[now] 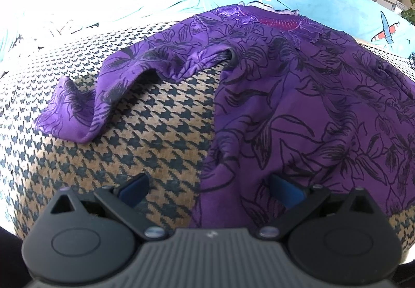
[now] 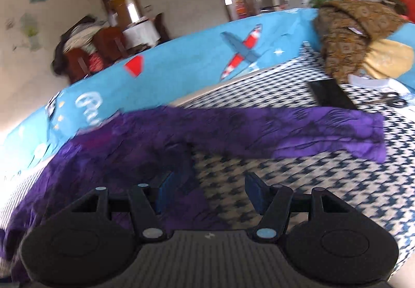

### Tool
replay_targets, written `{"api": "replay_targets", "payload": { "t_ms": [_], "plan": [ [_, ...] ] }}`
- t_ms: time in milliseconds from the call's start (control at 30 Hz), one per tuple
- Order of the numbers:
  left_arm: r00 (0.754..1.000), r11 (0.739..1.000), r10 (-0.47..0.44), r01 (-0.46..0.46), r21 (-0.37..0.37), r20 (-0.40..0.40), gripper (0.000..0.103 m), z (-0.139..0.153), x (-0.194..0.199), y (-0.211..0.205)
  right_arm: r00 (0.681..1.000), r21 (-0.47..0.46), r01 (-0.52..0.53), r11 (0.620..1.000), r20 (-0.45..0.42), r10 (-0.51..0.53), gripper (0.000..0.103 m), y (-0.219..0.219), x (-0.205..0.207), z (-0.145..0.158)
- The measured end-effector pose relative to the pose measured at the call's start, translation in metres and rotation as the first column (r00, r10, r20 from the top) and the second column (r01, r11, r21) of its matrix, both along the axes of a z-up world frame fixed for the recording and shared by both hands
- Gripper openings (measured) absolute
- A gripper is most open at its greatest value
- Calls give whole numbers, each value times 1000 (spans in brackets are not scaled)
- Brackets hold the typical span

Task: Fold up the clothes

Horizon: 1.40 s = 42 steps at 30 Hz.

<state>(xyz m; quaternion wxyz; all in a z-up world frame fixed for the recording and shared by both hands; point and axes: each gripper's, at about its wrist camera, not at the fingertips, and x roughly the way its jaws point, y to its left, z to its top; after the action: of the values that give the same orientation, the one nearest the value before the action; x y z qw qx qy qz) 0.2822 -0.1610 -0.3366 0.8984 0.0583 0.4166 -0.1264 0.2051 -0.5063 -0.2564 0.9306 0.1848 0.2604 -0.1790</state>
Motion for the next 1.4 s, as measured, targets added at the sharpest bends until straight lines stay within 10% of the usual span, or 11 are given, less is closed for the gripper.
{"api": "replay_targets", "payload": {
  "t_ms": [600, 1100, 1400],
  "plan": [
    [998, 998, 65, -65, 26, 13, 103, 1, -2, 19, 947, 28, -318, 948, -29, 319, 60, 93, 10, -30],
    [992, 992, 127, -127, -8, -24, 103, -7, 25, 33, 648, -94, -761, 642, -159, 745, 61, 217, 9, -62],
    [991, 991, 129, -129, -20, -35, 103, -6, 32, 33, 601, -233, -798, 556, -242, 762, 62, 249, 4, -81]
  ]
}}
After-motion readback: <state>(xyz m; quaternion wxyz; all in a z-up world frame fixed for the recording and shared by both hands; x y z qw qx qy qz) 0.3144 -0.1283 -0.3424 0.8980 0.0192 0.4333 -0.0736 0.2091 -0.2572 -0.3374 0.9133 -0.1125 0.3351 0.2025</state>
